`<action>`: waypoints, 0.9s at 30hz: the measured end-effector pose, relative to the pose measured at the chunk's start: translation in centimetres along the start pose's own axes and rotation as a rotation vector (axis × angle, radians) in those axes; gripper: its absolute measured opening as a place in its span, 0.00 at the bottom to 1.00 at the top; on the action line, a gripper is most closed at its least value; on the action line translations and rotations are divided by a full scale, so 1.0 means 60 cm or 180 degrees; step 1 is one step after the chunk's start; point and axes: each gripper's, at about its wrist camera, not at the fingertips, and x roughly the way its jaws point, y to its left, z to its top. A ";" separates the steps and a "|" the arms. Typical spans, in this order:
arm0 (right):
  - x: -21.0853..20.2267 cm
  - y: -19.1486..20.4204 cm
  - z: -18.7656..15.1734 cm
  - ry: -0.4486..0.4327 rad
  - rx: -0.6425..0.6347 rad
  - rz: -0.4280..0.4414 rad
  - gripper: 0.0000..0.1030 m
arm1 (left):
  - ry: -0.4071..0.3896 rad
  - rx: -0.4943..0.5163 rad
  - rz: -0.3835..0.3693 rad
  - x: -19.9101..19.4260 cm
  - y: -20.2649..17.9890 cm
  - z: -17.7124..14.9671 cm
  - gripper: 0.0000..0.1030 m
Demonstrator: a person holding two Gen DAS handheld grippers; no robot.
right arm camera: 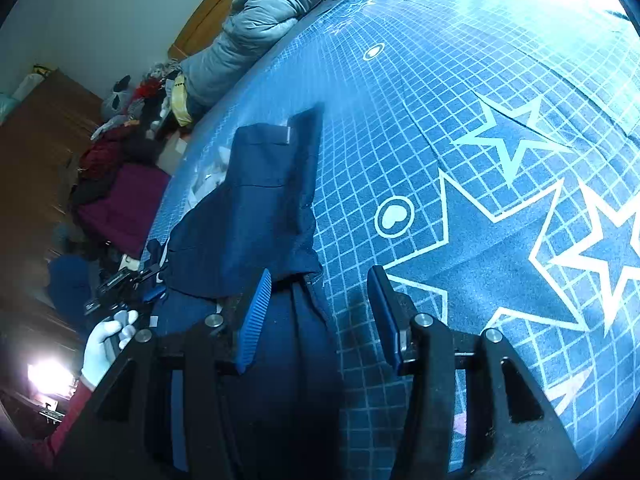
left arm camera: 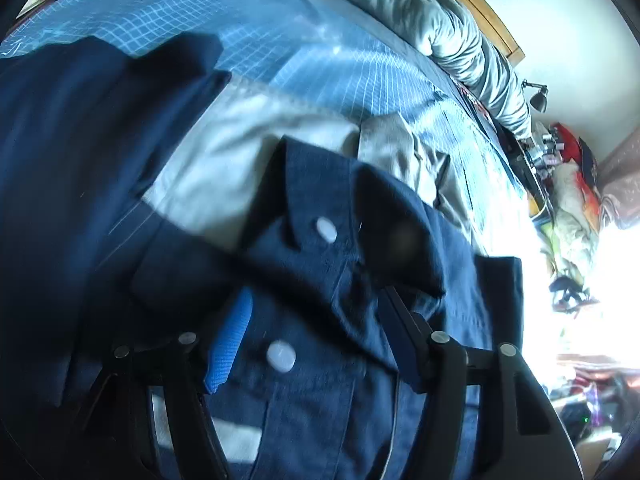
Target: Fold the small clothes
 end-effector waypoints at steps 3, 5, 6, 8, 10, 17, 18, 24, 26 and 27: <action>0.004 -0.010 -0.002 0.0001 0.0069 -0.0017 0.49 | -0.0002 0.0023 0.0056 0.019 -0.004 0.004 0.25; -0.001 -0.022 -0.006 -0.0025 0.0147 -0.0022 0.49 | -0.0094 0.0075 0.0161 0.025 -0.010 0.001 0.12; -0.003 -0.026 -0.007 -0.0034 0.0162 -0.0011 0.49 | -0.0159 0.0071 0.0128 0.020 -0.012 0.000 0.10; -0.008 -0.029 -0.010 -0.0023 0.0132 0.0001 0.48 | -0.0406 0.0141 0.0033 -0.021 -0.019 -0.010 0.09; -0.011 -0.025 -0.009 0.0001 0.0037 -0.0017 0.49 | -0.0663 0.0127 -0.0082 -0.069 -0.017 -0.028 0.09; 0.004 0.021 0.007 0.0024 -0.0280 -0.0036 0.45 | -0.0353 0.0054 0.0148 -0.031 0.049 -0.063 0.08; 0.011 0.033 0.010 0.0038 -0.0368 -0.0015 0.43 | -0.0381 0.0083 0.0125 -0.030 0.051 -0.067 0.09; 0.097 0.053 0.022 0.0378 -0.0798 -0.0485 0.20 | -0.0383 -0.0007 0.0000 -0.035 0.059 -0.078 0.15; 0.091 0.036 0.025 0.0376 -0.0646 -0.0338 0.21 | -0.0415 -0.0014 0.0039 -0.055 0.063 -0.081 0.19; 0.080 0.038 0.025 0.0341 -0.0663 -0.0349 0.26 | -0.0443 -0.0020 0.0059 -0.069 0.065 -0.084 0.23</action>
